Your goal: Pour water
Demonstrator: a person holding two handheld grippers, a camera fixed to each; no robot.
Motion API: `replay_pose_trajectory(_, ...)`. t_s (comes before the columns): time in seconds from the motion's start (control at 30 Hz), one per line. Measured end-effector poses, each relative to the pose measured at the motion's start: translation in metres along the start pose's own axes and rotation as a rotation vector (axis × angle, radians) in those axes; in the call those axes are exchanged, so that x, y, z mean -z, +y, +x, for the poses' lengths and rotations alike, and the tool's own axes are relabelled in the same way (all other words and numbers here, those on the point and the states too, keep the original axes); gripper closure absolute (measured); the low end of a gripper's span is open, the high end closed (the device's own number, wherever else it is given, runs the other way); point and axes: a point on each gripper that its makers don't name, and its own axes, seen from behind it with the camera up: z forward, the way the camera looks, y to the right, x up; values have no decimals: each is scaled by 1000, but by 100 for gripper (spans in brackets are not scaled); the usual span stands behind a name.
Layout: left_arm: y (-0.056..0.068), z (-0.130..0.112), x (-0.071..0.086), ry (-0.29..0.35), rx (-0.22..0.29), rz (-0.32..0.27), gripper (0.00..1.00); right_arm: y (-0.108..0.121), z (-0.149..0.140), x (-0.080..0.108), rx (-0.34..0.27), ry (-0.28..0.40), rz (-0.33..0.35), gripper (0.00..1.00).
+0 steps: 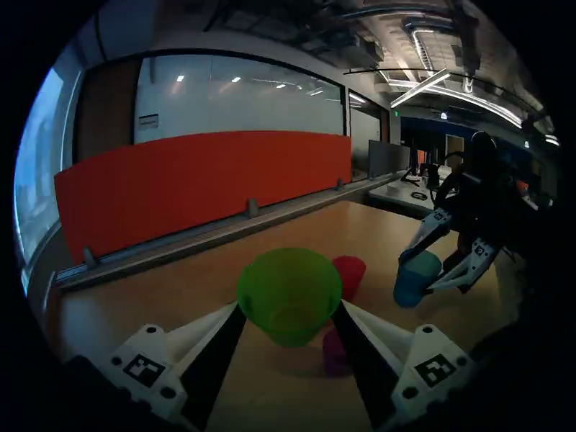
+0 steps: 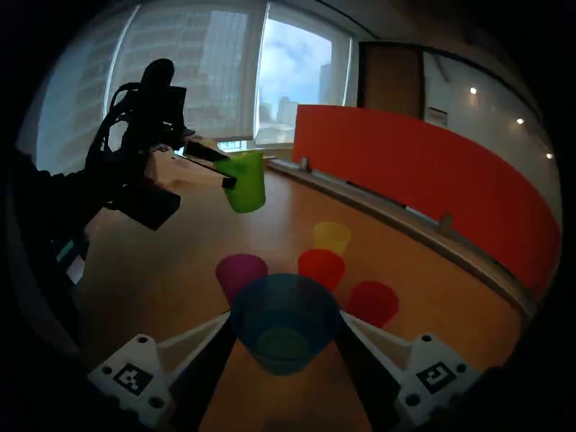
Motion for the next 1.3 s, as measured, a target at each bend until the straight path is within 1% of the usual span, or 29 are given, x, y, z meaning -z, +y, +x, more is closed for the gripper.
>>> replay_pose_trajectory(0.33, 16, 27, 24, 65, -2, -15, 16, -3, 13, 6, -7, 29, -4, 9)
replay_pose_trajectory(0.57, 23, 37, 35, 93, -12, -16, 16, -5, 18, 9, -9, 41, -5, 9)
replay_pose_trajectory(0.8, 26, 42, 42, 111, -9, -18, 16, -7, 25, 11, -14, 70, -6, 9)
replay_pose_trajectory(0.97, 26, 42, 45, 119, -4, -17, 16, -8, 36, 13, -24, 118, -4, 9)
replay_pose_trajectory(1.3, 25, 41, 49, 123, 1, -15, 16, -4, 67, 18, -24, 216, -13, 9)
